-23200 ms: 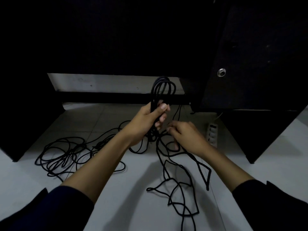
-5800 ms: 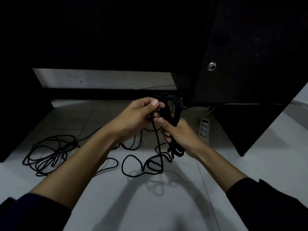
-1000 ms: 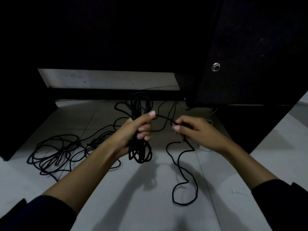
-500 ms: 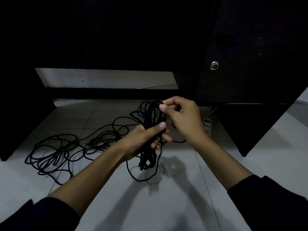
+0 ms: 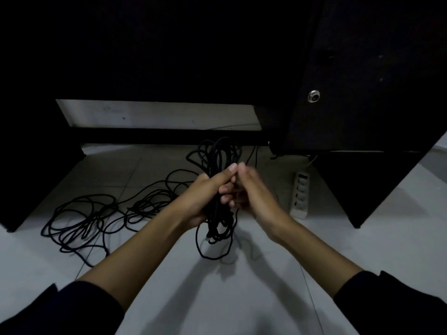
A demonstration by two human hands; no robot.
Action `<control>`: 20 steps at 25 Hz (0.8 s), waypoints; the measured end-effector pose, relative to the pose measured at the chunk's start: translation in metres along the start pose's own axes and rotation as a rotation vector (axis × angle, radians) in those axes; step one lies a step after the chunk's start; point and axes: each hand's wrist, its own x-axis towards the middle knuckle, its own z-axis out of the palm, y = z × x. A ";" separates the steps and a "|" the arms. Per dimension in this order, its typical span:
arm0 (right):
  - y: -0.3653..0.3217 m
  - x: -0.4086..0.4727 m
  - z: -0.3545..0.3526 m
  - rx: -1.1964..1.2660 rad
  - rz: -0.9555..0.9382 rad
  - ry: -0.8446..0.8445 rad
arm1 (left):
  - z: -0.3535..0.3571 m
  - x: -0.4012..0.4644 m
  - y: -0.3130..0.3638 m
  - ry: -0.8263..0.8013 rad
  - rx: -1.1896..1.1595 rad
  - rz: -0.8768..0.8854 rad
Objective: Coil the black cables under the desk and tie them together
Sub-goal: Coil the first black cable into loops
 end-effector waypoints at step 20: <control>-0.007 -0.011 -0.065 -0.713 -0.033 -0.334 | -0.042 0.002 0.024 0.130 0.107 0.092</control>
